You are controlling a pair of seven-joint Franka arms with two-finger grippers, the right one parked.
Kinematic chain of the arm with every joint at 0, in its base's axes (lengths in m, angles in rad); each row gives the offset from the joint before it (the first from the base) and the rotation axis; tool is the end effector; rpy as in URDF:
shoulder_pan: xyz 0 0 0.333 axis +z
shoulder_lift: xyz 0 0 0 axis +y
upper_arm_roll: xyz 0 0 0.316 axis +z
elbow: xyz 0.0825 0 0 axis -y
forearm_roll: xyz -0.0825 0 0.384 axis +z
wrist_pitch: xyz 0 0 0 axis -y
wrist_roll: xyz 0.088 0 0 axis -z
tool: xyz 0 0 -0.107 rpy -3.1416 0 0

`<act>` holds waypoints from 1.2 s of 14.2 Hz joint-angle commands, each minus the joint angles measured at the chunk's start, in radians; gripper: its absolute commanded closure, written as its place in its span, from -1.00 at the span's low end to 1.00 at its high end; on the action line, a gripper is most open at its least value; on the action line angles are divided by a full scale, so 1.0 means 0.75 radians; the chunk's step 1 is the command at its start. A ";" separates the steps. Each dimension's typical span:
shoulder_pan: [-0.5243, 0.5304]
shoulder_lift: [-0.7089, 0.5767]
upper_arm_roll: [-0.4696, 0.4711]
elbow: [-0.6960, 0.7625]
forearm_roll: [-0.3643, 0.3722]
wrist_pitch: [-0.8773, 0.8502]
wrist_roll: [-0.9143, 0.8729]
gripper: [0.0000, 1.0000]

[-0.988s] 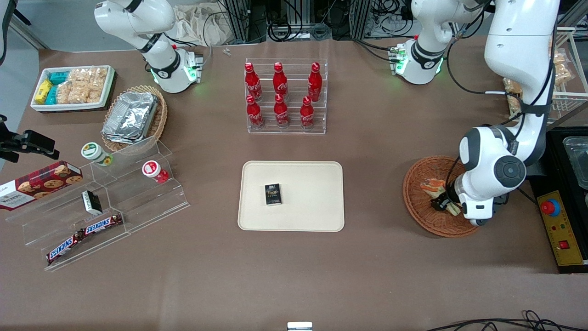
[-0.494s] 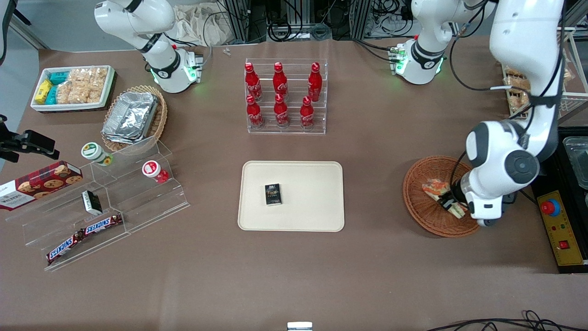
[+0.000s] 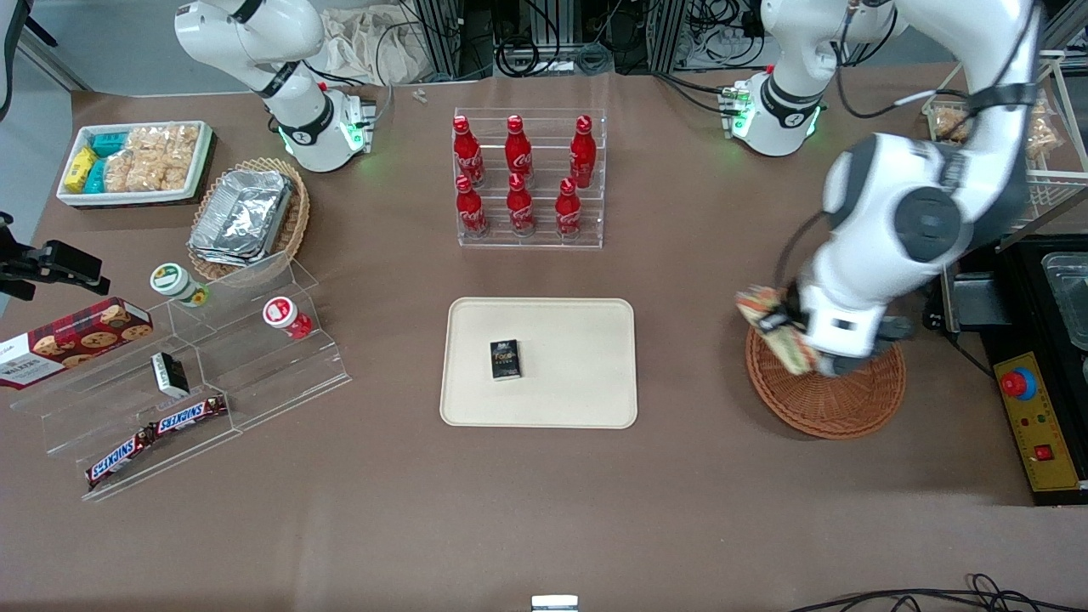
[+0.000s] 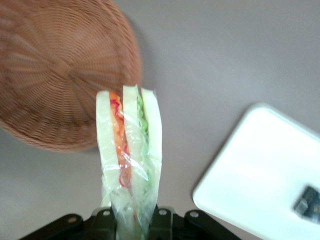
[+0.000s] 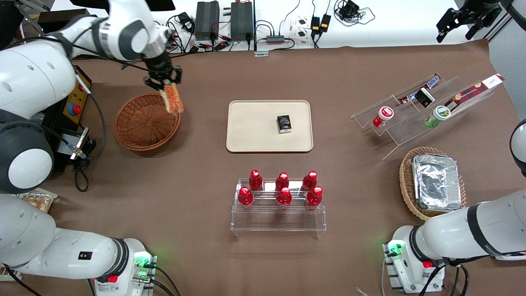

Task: Place sandwich from basket to tray
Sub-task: 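Lift the sandwich and carry it with the left gripper to the cream tray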

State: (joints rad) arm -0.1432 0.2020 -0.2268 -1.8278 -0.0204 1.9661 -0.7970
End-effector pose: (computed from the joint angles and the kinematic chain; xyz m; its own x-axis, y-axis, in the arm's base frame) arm 0.5665 -0.2140 0.4205 0.9020 0.4229 -0.0866 0.4247 -0.9053 0.0021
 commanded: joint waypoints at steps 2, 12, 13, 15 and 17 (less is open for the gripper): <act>0.007 0.078 -0.143 0.009 -0.003 0.023 0.064 1.00; -0.171 0.389 -0.209 -0.003 0.129 0.553 0.243 1.00; -0.175 0.426 -0.207 -0.003 0.144 0.593 0.238 1.00; -0.175 0.485 -0.205 -0.001 0.187 0.647 0.234 1.00; -0.175 0.516 -0.205 -0.001 0.201 0.696 0.232 0.97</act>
State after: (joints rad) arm -0.2670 0.5713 -0.3850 -1.8418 0.1092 2.4593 -0.6239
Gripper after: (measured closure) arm 0.811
